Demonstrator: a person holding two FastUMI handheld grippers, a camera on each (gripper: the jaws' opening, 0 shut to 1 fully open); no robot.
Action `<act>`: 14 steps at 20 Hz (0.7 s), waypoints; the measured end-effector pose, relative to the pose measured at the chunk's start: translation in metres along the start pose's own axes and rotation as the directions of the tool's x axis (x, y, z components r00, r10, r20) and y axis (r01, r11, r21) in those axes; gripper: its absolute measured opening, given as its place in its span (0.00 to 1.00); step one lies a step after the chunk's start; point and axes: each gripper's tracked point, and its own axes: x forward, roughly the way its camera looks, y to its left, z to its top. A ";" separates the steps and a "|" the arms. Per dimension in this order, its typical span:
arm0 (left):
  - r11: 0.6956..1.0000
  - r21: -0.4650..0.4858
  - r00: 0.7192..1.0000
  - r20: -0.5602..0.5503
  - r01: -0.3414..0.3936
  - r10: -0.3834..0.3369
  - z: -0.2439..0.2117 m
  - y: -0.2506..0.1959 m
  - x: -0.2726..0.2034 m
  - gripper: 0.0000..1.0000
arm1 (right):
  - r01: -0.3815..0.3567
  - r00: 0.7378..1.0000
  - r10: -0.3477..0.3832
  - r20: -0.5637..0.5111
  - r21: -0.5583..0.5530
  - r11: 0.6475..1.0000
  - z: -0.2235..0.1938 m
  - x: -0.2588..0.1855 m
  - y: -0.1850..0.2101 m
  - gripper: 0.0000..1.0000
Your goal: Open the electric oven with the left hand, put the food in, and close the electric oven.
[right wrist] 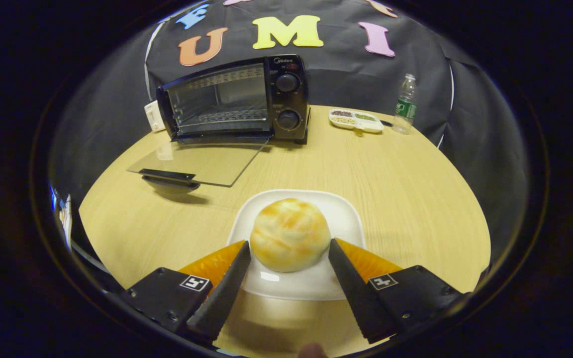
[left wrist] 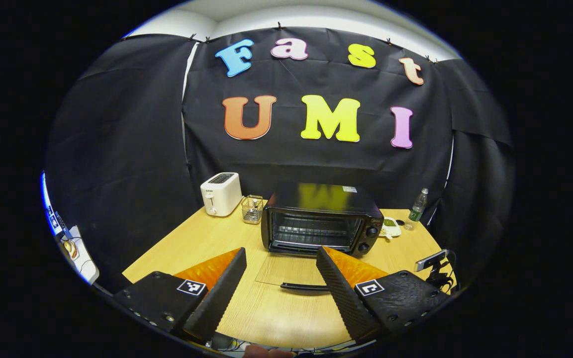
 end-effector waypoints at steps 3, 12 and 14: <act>1.000 0.000 1.000 -0.007 0.027 -0.027 0.002 0.002 0.006 0.94 | 0.020 1.000 -0.019 -0.006 0.024 1.000 0.002 -0.001 0.001 0.91; 0.990 0.003 0.990 0.029 0.139 -0.139 0.021 0.001 0.022 0.93 | 0.036 0.999 -0.041 0.037 0.123 0.992 0.034 -0.043 0.021 0.75; 0.988 0.004 0.987 0.036 0.157 -0.157 0.025 0.005 0.025 0.94 | 0.028 0.998 -0.036 0.050 0.165 0.986 0.044 -0.051 0.034 0.73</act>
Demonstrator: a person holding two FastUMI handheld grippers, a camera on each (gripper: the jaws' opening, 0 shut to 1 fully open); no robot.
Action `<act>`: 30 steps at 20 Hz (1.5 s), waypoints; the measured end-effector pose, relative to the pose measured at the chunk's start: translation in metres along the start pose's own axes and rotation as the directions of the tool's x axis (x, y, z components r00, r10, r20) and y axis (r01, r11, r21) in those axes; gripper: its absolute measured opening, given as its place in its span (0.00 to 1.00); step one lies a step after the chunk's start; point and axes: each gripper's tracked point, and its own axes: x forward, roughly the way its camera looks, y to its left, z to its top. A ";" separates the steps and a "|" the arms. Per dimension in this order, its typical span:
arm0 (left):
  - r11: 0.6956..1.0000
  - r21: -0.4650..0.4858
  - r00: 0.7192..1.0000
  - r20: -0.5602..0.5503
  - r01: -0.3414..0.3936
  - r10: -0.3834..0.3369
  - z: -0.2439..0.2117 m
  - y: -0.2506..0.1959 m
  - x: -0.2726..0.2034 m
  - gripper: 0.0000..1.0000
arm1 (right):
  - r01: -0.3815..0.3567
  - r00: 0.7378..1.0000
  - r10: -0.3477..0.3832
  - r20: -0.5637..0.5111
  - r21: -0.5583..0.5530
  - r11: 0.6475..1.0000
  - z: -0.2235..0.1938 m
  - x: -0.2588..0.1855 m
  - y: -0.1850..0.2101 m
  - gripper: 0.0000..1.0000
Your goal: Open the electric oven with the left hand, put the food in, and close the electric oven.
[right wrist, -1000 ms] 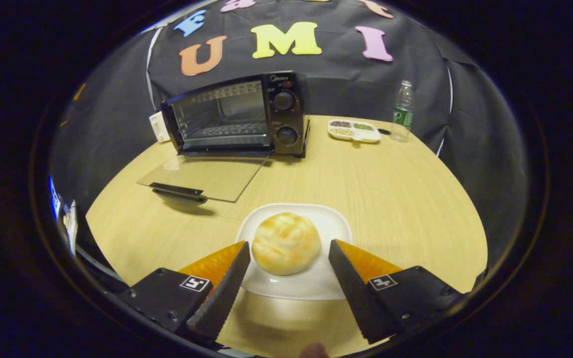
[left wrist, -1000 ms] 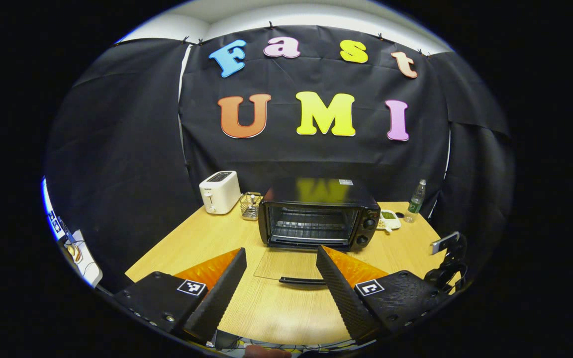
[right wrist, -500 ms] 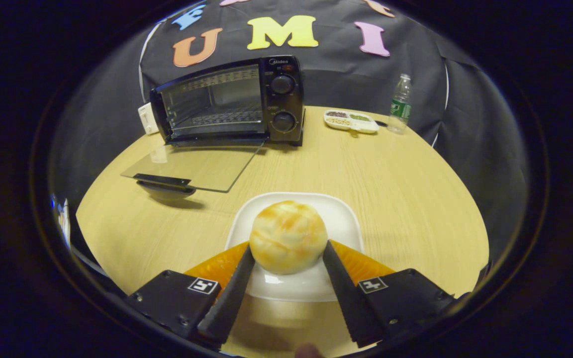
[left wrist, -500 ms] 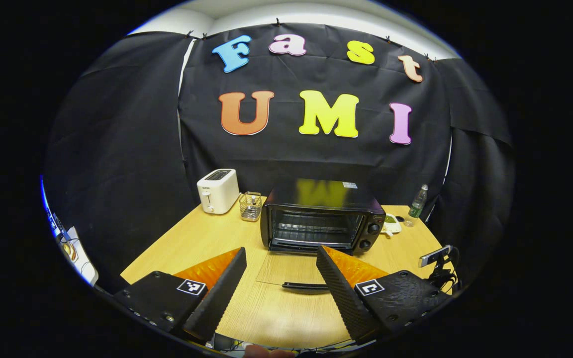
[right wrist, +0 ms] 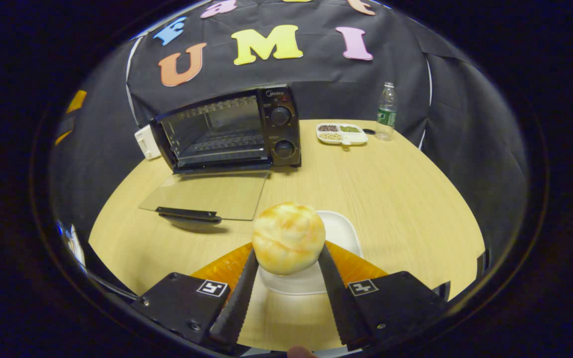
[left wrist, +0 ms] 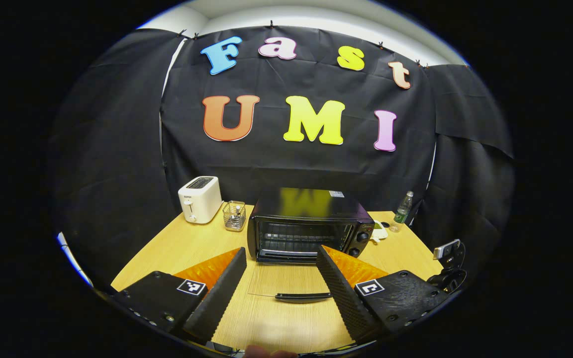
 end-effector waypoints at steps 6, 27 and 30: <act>0.999 0.020 0.999 -0.008 0.036 -0.036 -0.001 0.028 -0.003 0.94 | -0.028 0.994 0.015 0.109 0.121 0.992 0.056 0.018 0.064 0.73; 0.990 0.142 0.992 -0.124 0.023 -0.005 -0.041 0.155 -0.028 0.94 | 0.007 0.965 -0.144 0.221 0.524 0.852 0.170 0.215 0.154 0.74; 0.994 0.112 0.992 -0.124 0.018 -0.004 -0.041 0.156 -0.028 0.94 | 0.018 0.965 -0.148 0.216 0.509 0.861 0.170 0.211 0.158 0.82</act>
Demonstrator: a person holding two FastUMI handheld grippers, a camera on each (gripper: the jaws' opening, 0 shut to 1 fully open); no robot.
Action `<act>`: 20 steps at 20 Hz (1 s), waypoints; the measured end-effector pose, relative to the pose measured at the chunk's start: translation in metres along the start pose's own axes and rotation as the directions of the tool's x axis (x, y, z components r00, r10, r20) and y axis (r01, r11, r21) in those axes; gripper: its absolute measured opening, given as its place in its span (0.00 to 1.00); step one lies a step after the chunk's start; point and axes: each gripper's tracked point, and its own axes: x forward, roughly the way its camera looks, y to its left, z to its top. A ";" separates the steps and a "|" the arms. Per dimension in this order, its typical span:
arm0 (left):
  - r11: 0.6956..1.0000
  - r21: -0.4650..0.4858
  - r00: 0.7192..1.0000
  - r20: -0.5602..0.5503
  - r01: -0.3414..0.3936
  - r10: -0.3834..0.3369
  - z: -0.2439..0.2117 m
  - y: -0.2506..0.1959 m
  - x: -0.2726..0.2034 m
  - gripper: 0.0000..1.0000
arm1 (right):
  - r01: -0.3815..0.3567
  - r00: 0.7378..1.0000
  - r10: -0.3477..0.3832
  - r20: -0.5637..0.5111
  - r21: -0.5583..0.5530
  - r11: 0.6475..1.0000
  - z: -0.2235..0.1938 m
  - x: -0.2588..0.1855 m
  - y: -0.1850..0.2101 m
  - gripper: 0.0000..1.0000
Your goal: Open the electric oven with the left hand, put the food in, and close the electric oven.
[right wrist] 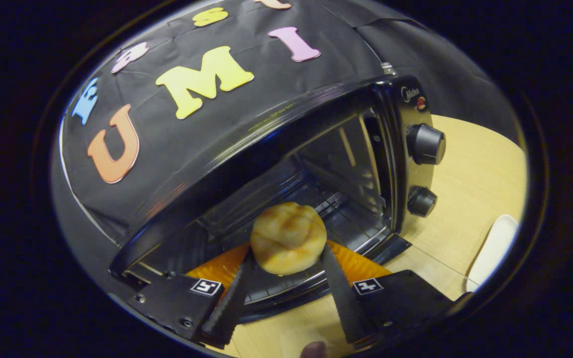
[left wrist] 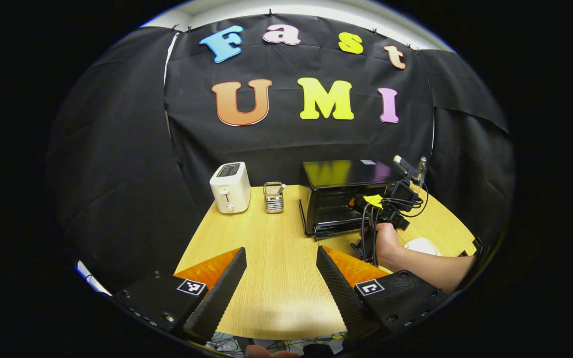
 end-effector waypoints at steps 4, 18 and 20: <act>1.000 -0.022 1.000 0.013 0.008 -0.008 0.004 -0.009 -0.001 0.94 | -0.006 1.000 0.006 -0.013 -0.015 1.000 0.000 -0.020 0.001 0.86; 0.992 -0.127 1.000 0.004 0.017 -0.016 -0.009 -0.073 -0.005 0.94 | -0.180 0.981 0.158 -0.116 -0.206 0.962 -0.013 -0.143 -0.027 0.86; 0.990 -0.138 0.999 -0.026 0.022 -0.026 -0.022 -0.087 -0.005 0.94 | -0.202 0.976 0.172 -0.135 -0.260 0.944 -0.017 -0.162 -0.039 0.93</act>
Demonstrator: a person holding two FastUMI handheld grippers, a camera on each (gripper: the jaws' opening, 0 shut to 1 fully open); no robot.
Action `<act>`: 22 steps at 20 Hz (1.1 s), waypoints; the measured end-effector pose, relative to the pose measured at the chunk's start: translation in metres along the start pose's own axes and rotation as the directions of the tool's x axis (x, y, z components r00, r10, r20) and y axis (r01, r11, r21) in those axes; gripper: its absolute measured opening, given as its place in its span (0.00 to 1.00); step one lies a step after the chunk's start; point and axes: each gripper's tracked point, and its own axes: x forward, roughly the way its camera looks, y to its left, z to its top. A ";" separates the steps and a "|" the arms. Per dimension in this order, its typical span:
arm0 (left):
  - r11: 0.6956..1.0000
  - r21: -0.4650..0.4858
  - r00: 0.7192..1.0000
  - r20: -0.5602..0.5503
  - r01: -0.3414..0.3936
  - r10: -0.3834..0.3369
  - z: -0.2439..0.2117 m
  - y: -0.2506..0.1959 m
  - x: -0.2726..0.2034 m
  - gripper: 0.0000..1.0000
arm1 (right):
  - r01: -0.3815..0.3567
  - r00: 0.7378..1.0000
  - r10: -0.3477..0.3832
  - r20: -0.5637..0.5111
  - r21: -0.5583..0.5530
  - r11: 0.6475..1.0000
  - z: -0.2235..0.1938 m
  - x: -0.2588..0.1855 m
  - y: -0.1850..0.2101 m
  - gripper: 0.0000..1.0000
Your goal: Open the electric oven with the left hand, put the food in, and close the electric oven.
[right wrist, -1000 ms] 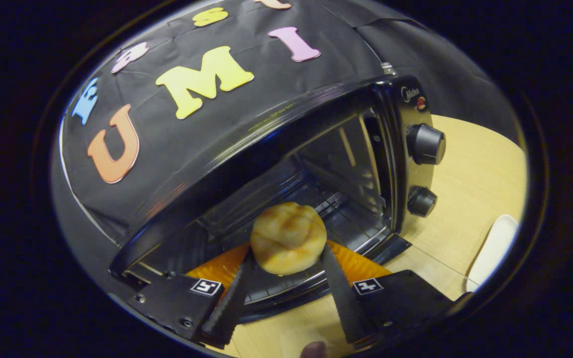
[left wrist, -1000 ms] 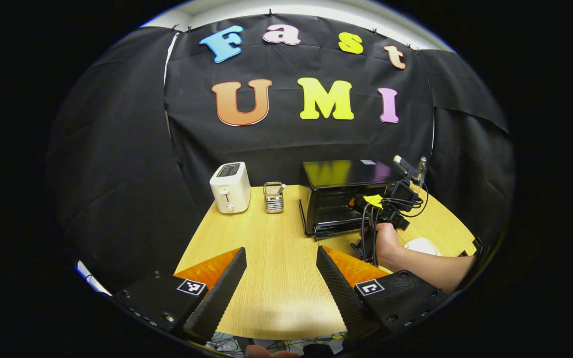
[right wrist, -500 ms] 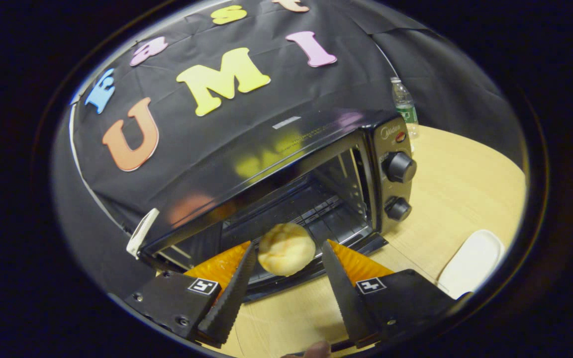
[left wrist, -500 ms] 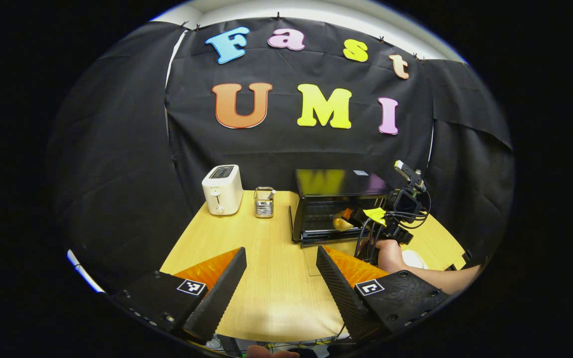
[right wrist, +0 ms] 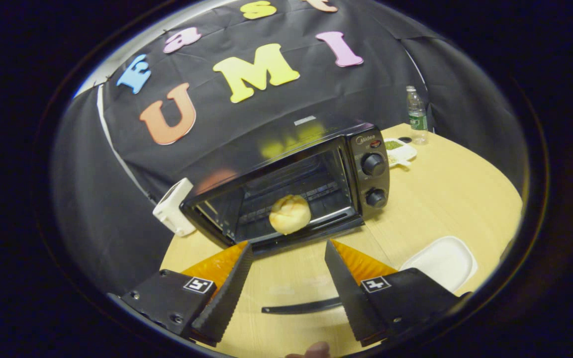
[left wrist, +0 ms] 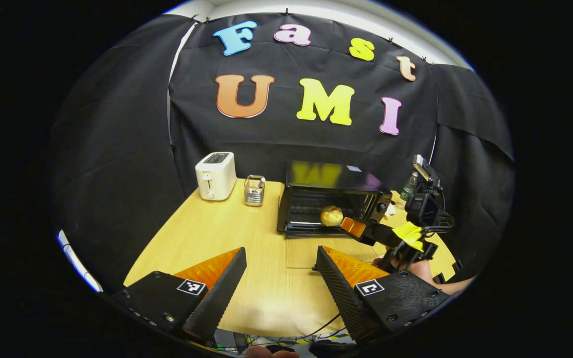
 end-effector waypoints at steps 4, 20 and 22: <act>0.999 -0.024 0.998 -0.049 0.027 -0.028 -0.026 -0.032 0.008 0.94 | -0.028 0.999 0.025 -0.027 -0.098 0.995 -0.010 -0.036 -0.023 0.93; 0.984 -0.105 0.935 -0.314 0.141 -0.167 -0.146 -0.120 0.116 0.95 | 0.133 0.991 -0.137 0.003 -0.253 0.958 0.020 -0.161 -0.160 0.93; 0.987 -0.094 0.931 -0.328 0.134 -0.158 -0.155 -0.124 0.132 0.95 | 0.184 0.982 -0.187 0.012 -0.250 0.951 0.024 -0.173 -0.183 0.93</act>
